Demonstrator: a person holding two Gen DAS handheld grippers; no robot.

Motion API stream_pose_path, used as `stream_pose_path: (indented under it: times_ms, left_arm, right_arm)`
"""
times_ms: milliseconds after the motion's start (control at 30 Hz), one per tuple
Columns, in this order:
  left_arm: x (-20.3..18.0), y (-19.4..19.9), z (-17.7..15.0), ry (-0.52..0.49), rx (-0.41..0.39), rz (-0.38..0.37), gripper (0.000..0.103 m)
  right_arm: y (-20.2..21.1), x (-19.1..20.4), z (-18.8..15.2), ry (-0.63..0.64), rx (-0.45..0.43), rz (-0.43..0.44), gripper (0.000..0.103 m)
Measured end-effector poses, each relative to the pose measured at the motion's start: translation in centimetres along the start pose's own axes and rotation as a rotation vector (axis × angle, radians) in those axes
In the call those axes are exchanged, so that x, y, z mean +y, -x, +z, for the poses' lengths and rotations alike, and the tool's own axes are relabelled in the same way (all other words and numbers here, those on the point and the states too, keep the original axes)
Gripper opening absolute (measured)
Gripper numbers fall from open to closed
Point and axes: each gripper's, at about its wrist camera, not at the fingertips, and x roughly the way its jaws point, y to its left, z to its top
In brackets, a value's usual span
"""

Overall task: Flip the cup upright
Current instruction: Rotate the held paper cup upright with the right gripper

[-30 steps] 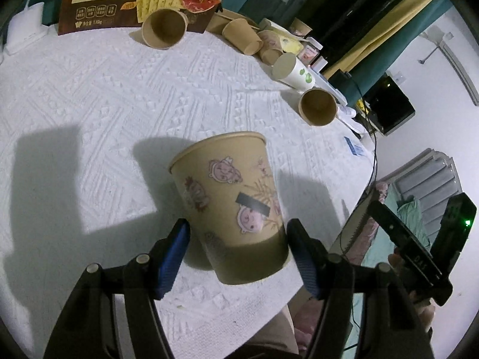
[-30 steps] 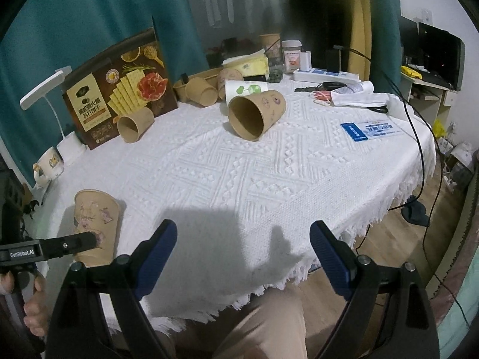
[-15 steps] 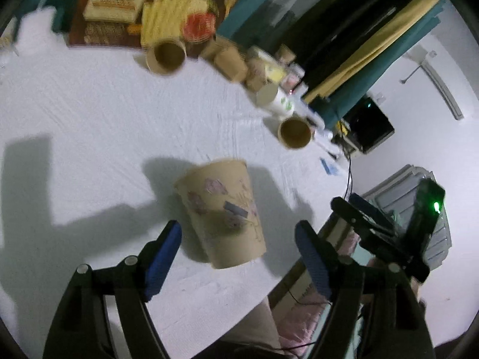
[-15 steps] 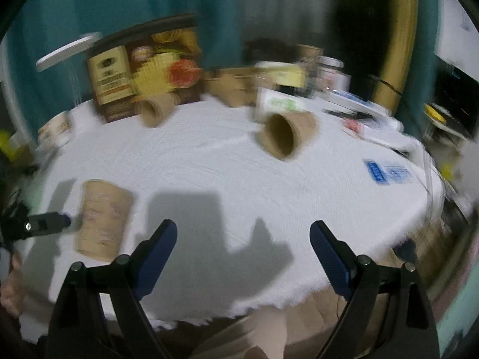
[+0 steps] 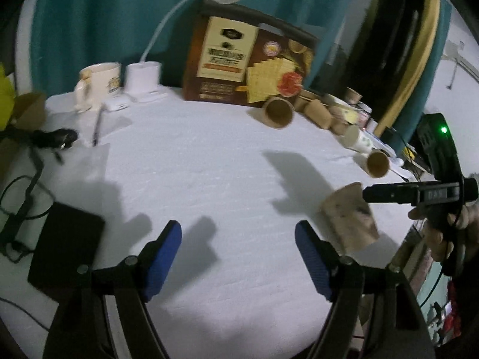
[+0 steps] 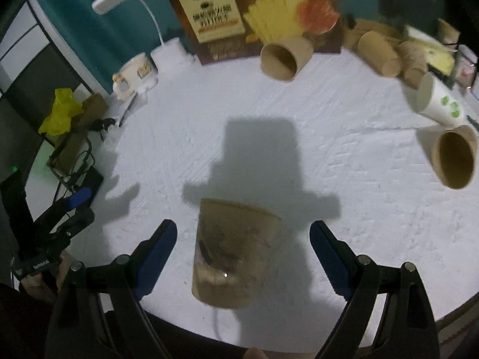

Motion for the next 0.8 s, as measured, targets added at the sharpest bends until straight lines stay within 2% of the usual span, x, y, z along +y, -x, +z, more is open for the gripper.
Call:
stream_pose_path:
  times_ms: [233, 567, 633, 800]
  left_arm:
    - [2.6, 0.1, -0.7, 0.04, -0.002, -0.017, 0.078]
    - [2.0, -0.3, -0.9, -0.01, 0.015, -0.04, 0.078]
    - [2.0, -0.4, -0.9, -0.011, 0.015, -0.044, 0.078]
    - [2.0, -0.8, -0.9, -0.005, 0.028, -0.052, 0.078]
  right_arm:
    - [-3.7, -0.3, 1.3, -0.026, 0.14, 0.005, 0.089]
    - [-5.3, -0.3, 1.7, -0.021, 0.211, 0.007, 0.089]
    - [-5.4, -0.3, 1.7, -0.022, 0.221, 0.011, 0.086]
    - [-5.6, -0.4, 1.7, -0.027, 0.238, 0.028, 0.067]
